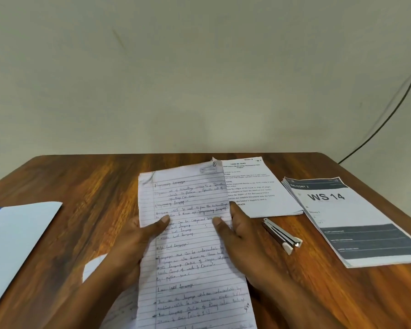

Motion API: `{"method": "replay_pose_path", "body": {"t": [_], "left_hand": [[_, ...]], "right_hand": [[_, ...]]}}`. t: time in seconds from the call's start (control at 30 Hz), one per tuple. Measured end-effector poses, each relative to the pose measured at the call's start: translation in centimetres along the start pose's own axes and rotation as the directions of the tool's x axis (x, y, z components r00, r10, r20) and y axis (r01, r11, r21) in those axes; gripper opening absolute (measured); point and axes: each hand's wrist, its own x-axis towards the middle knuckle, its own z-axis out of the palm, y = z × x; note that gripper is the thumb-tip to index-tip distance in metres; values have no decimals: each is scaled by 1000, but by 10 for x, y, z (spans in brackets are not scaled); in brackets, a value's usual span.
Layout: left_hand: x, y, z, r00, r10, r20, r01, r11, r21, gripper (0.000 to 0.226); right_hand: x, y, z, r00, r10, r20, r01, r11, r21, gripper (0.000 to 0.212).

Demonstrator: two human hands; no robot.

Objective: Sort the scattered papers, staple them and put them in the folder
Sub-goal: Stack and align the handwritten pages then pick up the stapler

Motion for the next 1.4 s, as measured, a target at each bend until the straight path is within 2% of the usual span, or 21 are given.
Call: {"method": "replay_pose_path", "body": {"t": [0.1, 0.17, 0.23, 0.27, 0.3, 0.33, 0.37, 0.4, 0.43, 0.5, 0.57, 0.67, 0.73, 0.77, 0.83, 0.9, 0.97, 1.1, 1.4], "left_hand": [[0, 5, -6, 998, 59, -4, -59, 998, 5, 34], [0, 14, -7, 992, 126, -11, -126, 992, -29, 34], [2, 23, -16, 982, 174, -69, -177, 983, -38, 32], [1, 28, -19, 980, 181, -84, -185, 982, -42, 32], [1, 32, -27, 977, 184, -103, -189, 981, -40, 31], [0, 36, -33, 975, 191, -117, -194, 981, -21, 30], [0, 39, -40, 968, 204, -149, -205, 979, 10, 29], [0, 41, -45, 960, 218, -178, -213, 976, 44, 29], [0, 43, -47, 956, 223, -188, -215, 974, 65, 28], [1, 44, -51, 958, 209, -198, -191, 976, 104, 26], [3, 43, -59, 959, 170, -225, -138, 979, 148, 27], [11, 40, -77, 958, 139, -250, -114, 987, 112, 21], [11, 39, -83, 970, 126, -207, -115, 991, 64, 8], [12, 38, -83, 977, 115, -178, -109, 993, 43, 18], [14, 35, -76, 975, 142, -170, -129, 988, 85, 11], [11, 35, -68, 964, 187, -189, -163, 977, 135, 12], [13, 34, -69, 966, 170, -197, -147, 981, 125, 12], [16, 31, -76, 970, 110, -216, -81, 987, 139, 24], [20, 31, -86, 973, 65, -222, -43, 994, 101, 22]], "right_hand": [[-1, -8, -2, 1000, 30, 9, -31, 997, 72, 22], [0, -14, -7, 997, 72, -15, -69, 985, 158, 33], [-1, -17, -9, 998, 52, 25, -55, 987, 148, 33], [-3, -17, -10, 997, 12, 72, -17, 998, 59, 29], [-6, -19, -9, 988, -65, 138, 81, 990, -114, 26], [-10, -19, -8, 961, -182, 209, 244, 914, -325, 25], [-11, -18, -4, 914, -262, 311, 388, 791, -474, 27], [-10, -12, 0, 850, -301, 431, 507, 687, -521, 30], [-12, -7, 5, 797, -287, 531, 569, 651, -502, 31], [-15, -1, 16, 734, -189, 652, 573, 688, -445, 37], [-18, 1, 22, 711, -135, 690, 584, 661, -472, 53], [-16, 0, 19, 745, -131, 654, 595, 572, -564, 54], [-11, -1, 15, 789, -121, 603, 583, 460, -670, 49], [-8, 0, 9, 811, -114, 574, 563, 421, -712, 50], [-3, 0, -6, 858, -88, 505, 489, 435, -756, 59], [3, 1, -21, 885, -84, 458, 438, 481, -759, 59], [8, 5, -29, 905, -84, 417, 399, 509, -763, 58], [7, 4, -27, 911, -68, 407, 389, 473, -791, 58], [3, -3, -23, 917, -86, 390, 387, 441, -810, 52]]}}
